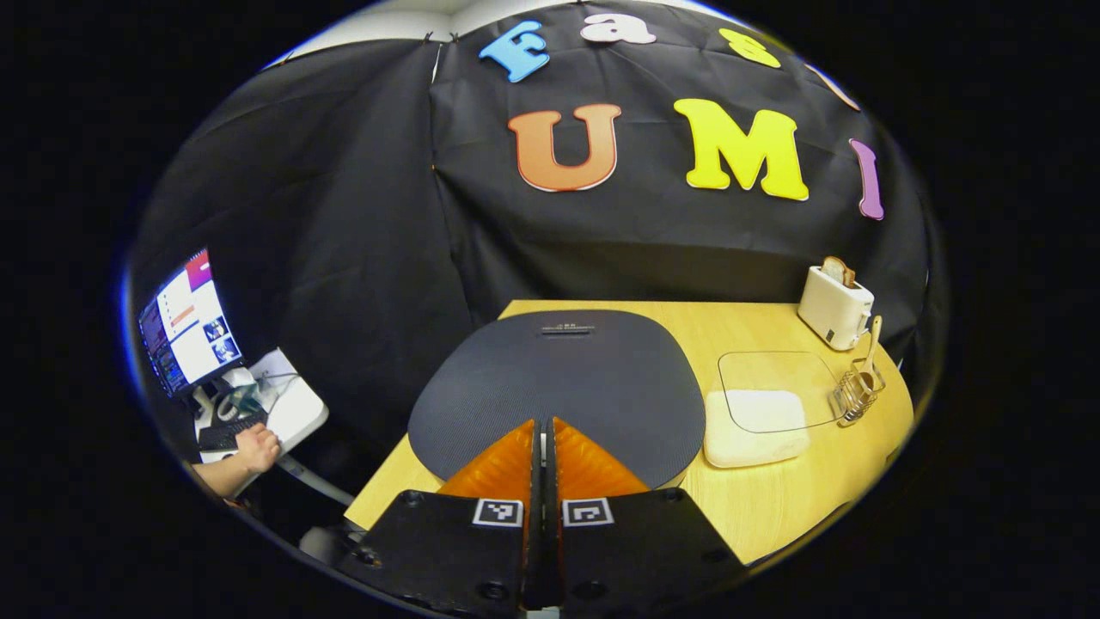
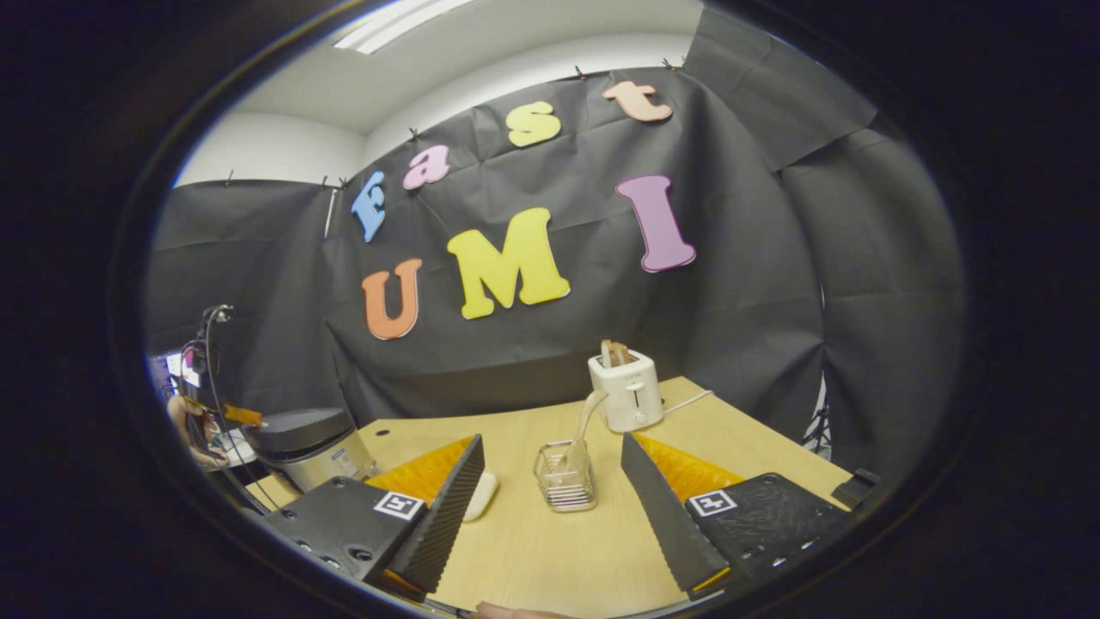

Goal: Close the left gripper, press the button to open the rice cooker; take a wooden spoon from the chopstick holder with the right hand, scoop a spoonful of rice and pour it into the rice cooker, then put the wooden spoon back into the chopstick holder.

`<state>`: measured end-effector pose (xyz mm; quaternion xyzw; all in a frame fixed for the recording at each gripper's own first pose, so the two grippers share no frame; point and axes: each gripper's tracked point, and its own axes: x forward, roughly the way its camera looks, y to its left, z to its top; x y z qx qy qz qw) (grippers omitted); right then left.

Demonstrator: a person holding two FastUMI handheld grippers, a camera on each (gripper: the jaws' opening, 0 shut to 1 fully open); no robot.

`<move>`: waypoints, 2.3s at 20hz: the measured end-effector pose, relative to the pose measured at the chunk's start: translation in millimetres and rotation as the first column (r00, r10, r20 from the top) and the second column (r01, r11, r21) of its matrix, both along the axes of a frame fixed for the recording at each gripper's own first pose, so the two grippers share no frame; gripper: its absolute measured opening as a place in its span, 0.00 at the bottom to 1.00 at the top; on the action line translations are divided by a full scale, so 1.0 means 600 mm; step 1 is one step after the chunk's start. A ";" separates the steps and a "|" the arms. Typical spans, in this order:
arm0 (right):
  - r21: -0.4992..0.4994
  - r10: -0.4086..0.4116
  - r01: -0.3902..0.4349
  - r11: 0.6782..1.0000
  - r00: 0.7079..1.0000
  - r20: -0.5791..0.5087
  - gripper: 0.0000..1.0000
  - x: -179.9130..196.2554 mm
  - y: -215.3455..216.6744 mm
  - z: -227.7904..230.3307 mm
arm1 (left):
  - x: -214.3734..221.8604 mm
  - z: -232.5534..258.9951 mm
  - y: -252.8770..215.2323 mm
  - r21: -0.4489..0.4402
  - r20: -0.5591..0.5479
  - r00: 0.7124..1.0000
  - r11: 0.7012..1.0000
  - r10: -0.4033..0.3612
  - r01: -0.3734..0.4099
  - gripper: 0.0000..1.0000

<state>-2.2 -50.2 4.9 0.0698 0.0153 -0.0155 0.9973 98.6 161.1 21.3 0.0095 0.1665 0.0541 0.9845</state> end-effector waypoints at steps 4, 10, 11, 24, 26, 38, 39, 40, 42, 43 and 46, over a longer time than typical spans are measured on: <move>0.016 -0.002 0.003 1.000 1.000 -0.029 0.95 0.008 -0.007 -0.013 | -0.022 0.094 -0.014 0.041 0.148 0.988 0.998 0.037 -0.043 0.31; 0.034 -0.023 0.025 0.999 0.997 -0.070 0.96 0.028 -0.025 -0.034 | -0.070 0.131 -0.065 0.086 0.267 0.963 0.996 0.014 -0.038 0.90; 0.027 -0.037 0.039 0.999 0.997 -0.075 0.96 0.035 -0.029 -0.035 | -0.076 0.131 -0.071 0.092 0.289 0.957 0.995 0.012 -0.041 0.91; -0.047 -0.056 0.046 0.998 0.973 -0.222 0.96 0.264 -0.070 -0.091 | -0.124 0.063 -0.179 -0.011 0.345 0.937 0.998 -0.055 0.062 0.93; -0.046 -0.046 0.036 0.998 0.965 -0.259 0.92 0.303 -0.073 -0.104 | -0.126 0.048 -0.194 -0.028 0.339 0.939 0.997 -0.062 0.076 0.94; 0.042 0.002 0.020 0.999 0.887 -0.461 0.85 0.455 -0.058 -0.186 | -0.113 -0.028 -0.216 -0.060 0.279 0.956 0.991 -0.095 0.116 0.94; 0.054 0.011 0.016 0.998 0.885 -0.466 0.82 0.460 -0.055 -0.186 | -0.112 -0.032 -0.217 -0.061 0.276 0.956 0.991 -0.099 0.120 0.94; 0.059 0.018 0.010 0.998 0.884 -0.467 0.76 0.465 -0.053 -0.185 | -0.111 -0.035 -0.217 -0.062 0.275 0.956 0.990 -0.104 0.125 0.94; 0.049 0.023 0.001 0.999 0.879 -0.476 0.61 0.476 -0.046 -0.185 | -0.111 -0.040 -0.222 -0.048 0.262 0.956 0.988 -0.129 0.147 0.94; 0.033 0.020 -0.004 0.999 0.876 -0.482 0.51 0.482 -0.043 -0.187 | -0.111 -0.040 -0.220 -0.040 0.262 0.956 0.988 -0.134 0.150 0.94; -0.004 -0.016 0.017 1.000 0.870 -0.493 0.18 0.485 -0.045 -0.187 | -0.114 -0.043 -0.218 -0.033 0.255 0.956 0.986 -0.148 0.162 0.94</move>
